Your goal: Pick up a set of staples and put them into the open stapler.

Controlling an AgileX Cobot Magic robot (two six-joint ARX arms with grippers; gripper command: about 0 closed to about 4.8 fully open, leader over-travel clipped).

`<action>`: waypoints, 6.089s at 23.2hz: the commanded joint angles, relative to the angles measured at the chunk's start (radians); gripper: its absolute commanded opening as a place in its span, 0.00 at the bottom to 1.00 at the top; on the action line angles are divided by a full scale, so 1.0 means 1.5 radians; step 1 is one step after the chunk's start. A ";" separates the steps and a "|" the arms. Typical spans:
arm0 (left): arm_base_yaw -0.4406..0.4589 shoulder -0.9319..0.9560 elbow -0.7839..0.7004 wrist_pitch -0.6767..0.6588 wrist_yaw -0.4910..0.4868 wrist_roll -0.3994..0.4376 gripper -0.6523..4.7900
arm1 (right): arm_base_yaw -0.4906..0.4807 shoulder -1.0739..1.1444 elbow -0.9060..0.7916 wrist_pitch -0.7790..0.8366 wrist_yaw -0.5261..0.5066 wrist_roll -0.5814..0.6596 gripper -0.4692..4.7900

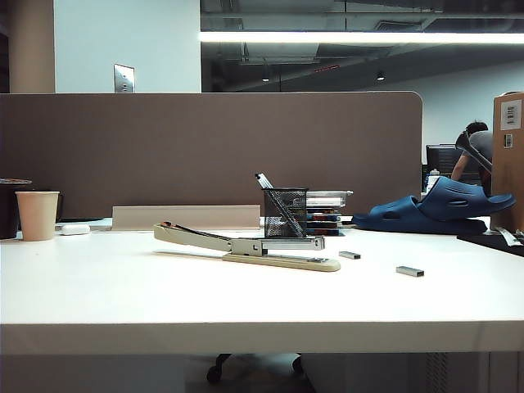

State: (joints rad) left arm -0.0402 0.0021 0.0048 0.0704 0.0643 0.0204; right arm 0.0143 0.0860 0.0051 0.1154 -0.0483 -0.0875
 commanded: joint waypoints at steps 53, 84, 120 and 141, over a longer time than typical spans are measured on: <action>-0.001 0.352 0.304 -0.182 0.376 0.060 0.11 | 0.033 0.504 0.571 -0.395 -0.094 0.064 0.07; -0.081 0.626 0.303 0.083 0.341 0.173 0.11 | 0.123 1.129 0.809 -0.478 -0.124 -0.087 0.43; -0.080 0.626 0.302 0.056 0.341 0.173 0.11 | 0.146 1.180 0.809 -0.460 -0.085 -0.119 0.19; -0.080 0.626 0.302 0.053 0.341 0.173 0.11 | 0.150 1.181 0.964 -0.500 -0.195 -0.210 0.19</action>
State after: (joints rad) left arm -0.1627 0.9436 0.4572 0.1429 0.5732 0.2798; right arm 0.2379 1.8610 1.4460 -0.6613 -0.3004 -0.3836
